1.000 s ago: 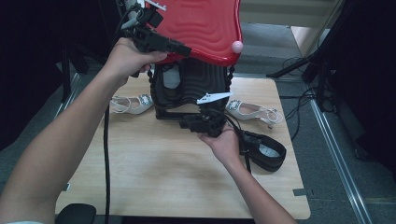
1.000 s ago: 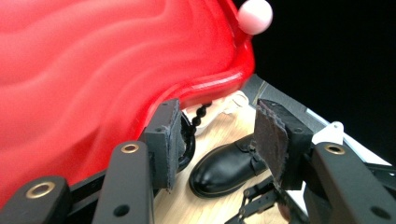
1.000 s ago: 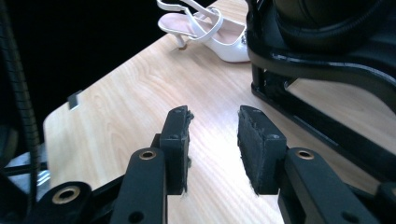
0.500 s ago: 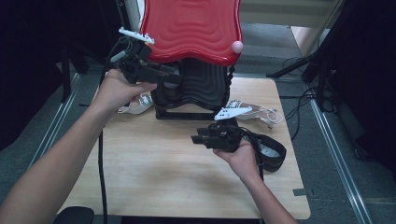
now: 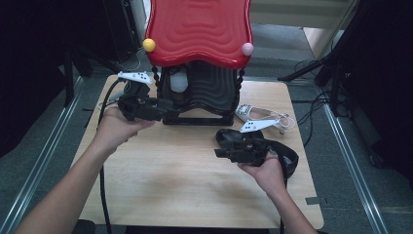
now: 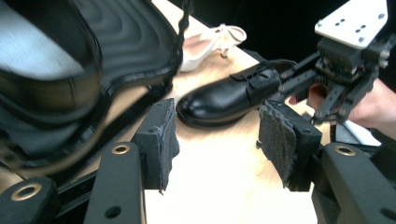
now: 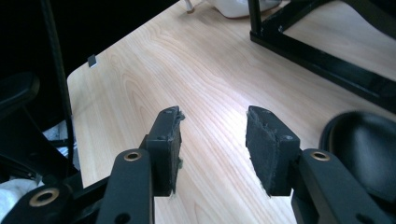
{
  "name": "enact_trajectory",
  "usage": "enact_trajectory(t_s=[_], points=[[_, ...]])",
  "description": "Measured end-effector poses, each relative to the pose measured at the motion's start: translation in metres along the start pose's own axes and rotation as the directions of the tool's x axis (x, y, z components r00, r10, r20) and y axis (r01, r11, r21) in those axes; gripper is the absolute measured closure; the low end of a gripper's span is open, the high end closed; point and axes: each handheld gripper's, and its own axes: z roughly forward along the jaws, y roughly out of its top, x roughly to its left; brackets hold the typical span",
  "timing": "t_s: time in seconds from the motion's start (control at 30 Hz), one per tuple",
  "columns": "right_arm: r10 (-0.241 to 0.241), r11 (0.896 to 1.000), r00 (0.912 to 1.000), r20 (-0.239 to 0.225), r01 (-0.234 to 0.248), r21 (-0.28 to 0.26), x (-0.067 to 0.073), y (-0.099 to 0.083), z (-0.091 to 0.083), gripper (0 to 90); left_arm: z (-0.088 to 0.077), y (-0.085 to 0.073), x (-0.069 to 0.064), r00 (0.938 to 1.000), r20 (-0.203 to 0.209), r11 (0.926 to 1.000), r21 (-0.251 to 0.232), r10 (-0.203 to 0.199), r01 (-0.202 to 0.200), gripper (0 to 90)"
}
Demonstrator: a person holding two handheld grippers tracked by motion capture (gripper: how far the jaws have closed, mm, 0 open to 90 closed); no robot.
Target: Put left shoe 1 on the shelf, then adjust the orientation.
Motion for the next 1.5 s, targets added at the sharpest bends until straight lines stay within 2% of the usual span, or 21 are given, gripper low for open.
enact_trajectory(t_s=[0.2,0.3,0.43,0.47,0.53,0.6,0.67,1.0,1.07,1.2,1.33,1.37,1.43,1.5], points=[[0.009,1.000,0.9996,0.026,-0.010,0.013,-0.004,-0.015,-0.013,56.6,0.010,-0.029,0.002,0.9996,0.010,0.9997,0.001,-0.025,0.025,46.3],[0.026,1.000,0.9994,0.024,-0.027,0.009,-0.007,-0.022,-0.017,54.4,0.019,-0.044,0.004,0.9984,0.026,0.9987,-0.001,-0.051,0.051,45.7],[0.024,0.999,0.9984,0.051,-0.025,0.023,-0.012,-0.026,-0.023,53.8,0.032,-0.065,0.003,0.9970,0.043,0.9979,0.006,-0.065,0.064,44.6],[0.024,0.999,0.9980,0.058,-0.025,0.024,-0.012,-0.027,-0.024,53.8,0.035,-0.070,0.003,0.9972,0.033,0.9977,0.006,-0.067,0.067,44.6],[0.027,0.999,0.9974,0.067,-0.029,0.025,-0.013,-0.029,-0.027,54.2,0.040,-0.078,0.003,0.9967,0.035,0.9972,0.022,-0.073,0.072,44.7],[0.036,0.999,0.9969,0.070,-0.038,0.027,-0.015,-0.031,-0.030,55.0,0.044,-0.084,0.003,0.9952,0.045,0.9961,0.017,-0.087,0.086,44.7],[0.043,0.999,0.9961,0.077,-0.045,0.028,-0.016,-0.032,-0.031,55.1,0.047,-0.089,0.002,0.9950,0.056,0.9965,0.018,-0.083,0.082,44.7],[0.079,0.996,0.9898,0.119,-0.082,0.026,-0.020,-0.043,-0.046,55.2,0.061,-0.094,0.001,0.9924,0.099,0.9973,0.015,-0.073,0.072,44.4],[0.096,0.995,0.9873,0.127,-0.100,0.027,-0.022,-0.046,-0.050,53.6,0.060,-0.093,0.002,0.9892,0.127,0.9973,0.018,-0.073,0.071,44.4],[0.108,0.993,0.9828,0.150,-0.113,0.021,-0.025,-0.050,-0.060,53.3,0.058,-0.091,0.004,0.9890,0.119,0.9961,0.000,-0.088,0.089,44.3],[0.124,0.992,0.9763,0.178,-0.129,0.017,-0.028,-0.053,-0.072,55.9,0.060,-0.092,0.005,0.9938,0.092,0.9980,0.010,-0.063,0.063,44.5],[0.125,0.991,0.9747,0.185,-0.131,0.016,-0.029,-0.054,-0.076,55.7,0.061,-0.092,0.005,0.9931,0.098,0.9979,0.011,-0.064,0.063,44.5],[0.125,0.991,0.9663,0.225,-0.130,0.011,-0.030,-0.056,-0.082,55.7,0.063,-0.093,0.008,0.9879,0.134,0.9969,0.004,-0.079,0.079,44.9],[0.133,0.990,0.9613,0.241,-0.139,0.008,-0.032,-0.058,-0.089,56.2,0.065,-0.093,0.009,0.9873,0.133,0.9961,0.004,-0.087,0.088,44.9]])
